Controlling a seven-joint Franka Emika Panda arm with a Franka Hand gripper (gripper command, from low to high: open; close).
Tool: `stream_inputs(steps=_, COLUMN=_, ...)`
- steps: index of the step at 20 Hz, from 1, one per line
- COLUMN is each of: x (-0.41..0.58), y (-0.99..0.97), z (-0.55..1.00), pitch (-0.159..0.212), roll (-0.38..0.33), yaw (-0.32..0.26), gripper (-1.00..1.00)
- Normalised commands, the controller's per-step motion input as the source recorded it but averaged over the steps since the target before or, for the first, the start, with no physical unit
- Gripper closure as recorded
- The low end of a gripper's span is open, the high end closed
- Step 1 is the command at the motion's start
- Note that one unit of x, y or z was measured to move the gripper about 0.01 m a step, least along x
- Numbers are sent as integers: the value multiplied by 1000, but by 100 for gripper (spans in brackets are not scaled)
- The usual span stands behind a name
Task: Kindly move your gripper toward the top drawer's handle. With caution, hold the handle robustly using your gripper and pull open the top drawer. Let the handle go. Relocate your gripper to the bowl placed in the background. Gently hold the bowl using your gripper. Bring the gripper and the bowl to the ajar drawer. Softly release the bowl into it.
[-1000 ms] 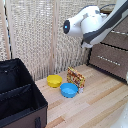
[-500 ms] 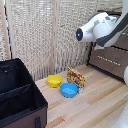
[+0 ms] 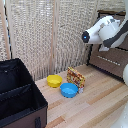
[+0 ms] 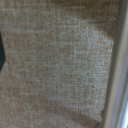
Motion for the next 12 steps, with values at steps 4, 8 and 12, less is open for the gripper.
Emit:
stream_inputs(steps=4, x=-1, y=-126, z=61, pitch=0, roll=0, yaw=-10, gripper=100)
stream_inputs(steps=8, x=-29, y=-33, z=166, pitch=0, roll=14, yaw=0, gripper=100)
stream_inputs(steps=12, x=-8, y=-33, z=268, pitch=0, roll=51, yaw=-14, gripper=100)
